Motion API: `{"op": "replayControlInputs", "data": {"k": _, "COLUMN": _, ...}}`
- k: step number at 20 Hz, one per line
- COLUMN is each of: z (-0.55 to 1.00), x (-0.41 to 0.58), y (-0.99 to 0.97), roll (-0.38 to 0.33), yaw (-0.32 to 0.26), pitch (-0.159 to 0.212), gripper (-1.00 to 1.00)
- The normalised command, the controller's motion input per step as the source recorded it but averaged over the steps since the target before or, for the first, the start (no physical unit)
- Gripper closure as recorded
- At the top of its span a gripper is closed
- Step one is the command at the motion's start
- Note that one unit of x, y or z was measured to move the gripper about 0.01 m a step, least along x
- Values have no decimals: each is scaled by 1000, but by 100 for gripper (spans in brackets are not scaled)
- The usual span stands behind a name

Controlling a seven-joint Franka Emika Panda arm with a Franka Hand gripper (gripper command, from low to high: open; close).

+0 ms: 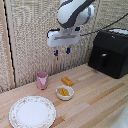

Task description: Extend the gripper towards the air fryer handle. Grasp the air fryer handle and pull it to open the air fryer. Release the air fryer handle and move the gripper to the bread. Grasp the bread with the gripper and move it to the air fryer basket. Release the bread inside the air fryer and retract the gripper.

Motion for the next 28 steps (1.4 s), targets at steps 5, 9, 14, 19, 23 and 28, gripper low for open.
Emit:
{"op": "replayControlInputs", "data": {"k": 5, "z": -18, "x": 66, "y": -26, "roll": -174, "yaw": -356, "pitch": 0, "gripper": -100}}
{"op": "replayControlInputs", "data": {"k": 9, "z": 0, "x": 59, "y": -38, "roll": -153, "yaw": -372, "pitch": 0, "gripper": -100}}
{"op": "replayControlInputs", "data": {"k": 14, "z": 0, "x": 165, "y": -25, "roll": -219, "yaw": -329, "pitch": 0, "gripper": -100}}
{"op": "replayControlInputs", "data": {"k": 19, "z": 0, "x": 222, "y": -65, "roll": -337, "yaw": -235, "pitch": -10, "gripper": -100}}
{"op": "replayControlInputs", "data": {"k": 23, "z": -64, "x": 136, "y": -109, "roll": -375, "yaw": -189, "pitch": -27, "gripper": -100}}
{"op": "replayControlInputs", "data": {"k": 28, "z": -68, "x": 67, "y": -109, "roll": -375, "yaw": -168, "pitch": -40, "gripper": -100}}
